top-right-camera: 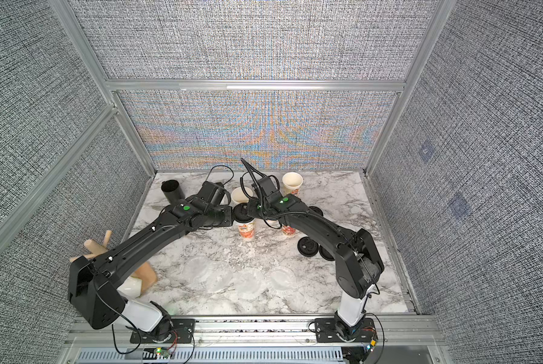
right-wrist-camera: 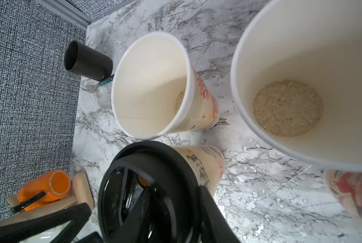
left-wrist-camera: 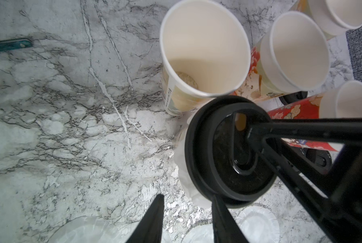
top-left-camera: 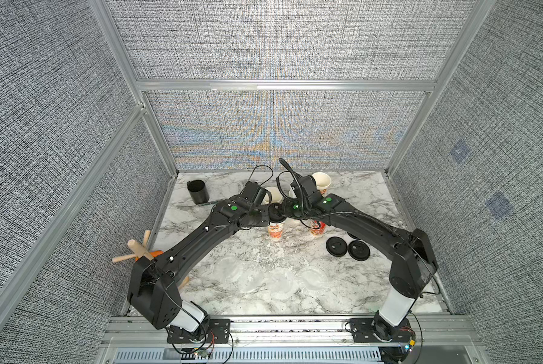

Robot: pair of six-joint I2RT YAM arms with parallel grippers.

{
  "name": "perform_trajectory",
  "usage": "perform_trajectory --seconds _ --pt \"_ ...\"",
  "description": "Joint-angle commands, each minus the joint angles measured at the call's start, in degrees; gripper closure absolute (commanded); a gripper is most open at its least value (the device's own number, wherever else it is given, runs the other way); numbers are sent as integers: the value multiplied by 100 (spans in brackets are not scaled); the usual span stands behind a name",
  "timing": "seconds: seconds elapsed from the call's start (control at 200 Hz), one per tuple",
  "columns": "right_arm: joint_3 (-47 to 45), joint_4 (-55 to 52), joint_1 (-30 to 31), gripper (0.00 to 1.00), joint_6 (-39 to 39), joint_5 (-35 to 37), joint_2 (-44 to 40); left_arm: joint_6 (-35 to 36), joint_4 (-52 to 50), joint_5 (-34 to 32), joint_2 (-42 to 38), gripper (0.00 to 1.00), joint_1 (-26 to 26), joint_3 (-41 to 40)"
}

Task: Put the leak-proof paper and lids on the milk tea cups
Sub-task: Secure the cup lid on the cup.

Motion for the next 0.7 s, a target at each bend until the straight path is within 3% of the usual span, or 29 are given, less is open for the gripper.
perform_trajectory --seconds 0.0,0.696 --pt "-106 -1097 10 64 -92 225 92 -119 291 -9 -47 60 13 -45" --pt "-464 -1058 18 68 -105 189 -46 -260 697 134 190 67 129 -395"
